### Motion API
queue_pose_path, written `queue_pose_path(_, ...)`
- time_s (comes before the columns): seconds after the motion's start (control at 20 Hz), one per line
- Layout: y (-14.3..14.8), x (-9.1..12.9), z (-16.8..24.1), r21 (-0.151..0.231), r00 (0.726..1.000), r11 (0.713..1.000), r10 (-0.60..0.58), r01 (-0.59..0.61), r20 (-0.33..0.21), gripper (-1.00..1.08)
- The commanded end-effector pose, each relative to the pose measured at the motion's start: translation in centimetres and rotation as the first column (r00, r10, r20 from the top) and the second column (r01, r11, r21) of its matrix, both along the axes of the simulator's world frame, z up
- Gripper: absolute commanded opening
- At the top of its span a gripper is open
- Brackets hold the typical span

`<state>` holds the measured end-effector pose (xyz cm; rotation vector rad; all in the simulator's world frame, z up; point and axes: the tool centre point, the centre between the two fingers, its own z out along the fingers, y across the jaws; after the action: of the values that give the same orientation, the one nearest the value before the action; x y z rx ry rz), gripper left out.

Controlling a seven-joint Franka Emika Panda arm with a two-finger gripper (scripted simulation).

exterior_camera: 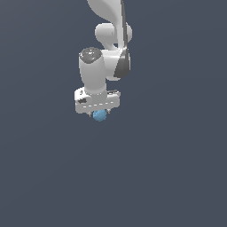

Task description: Pick up the object and move it to a goal position.

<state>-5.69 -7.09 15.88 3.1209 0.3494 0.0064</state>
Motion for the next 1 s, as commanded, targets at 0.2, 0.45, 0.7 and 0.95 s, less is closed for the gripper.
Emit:
queue_pose_path(0.2,-2.5,-2.0,7.1,0.002,1.000,1.000,0.001,-0.001,0.000,-1.00)
queue_pose_path(0.45,-4.5,-3.5,12.6,0.003,1.000,1.000,0.001,-0.001,-0.001,-1.00)
queue_pose_path(0.7,-6.3,-4.9,17.7,0.003,1.000,1.000,0.001,-0.001,-0.002,-1.00)
queue_pose_path(0.95,-7.9,-5.9,22.0,0.002,1.000,1.000,0.001,-0.001,-0.003,-1.00)
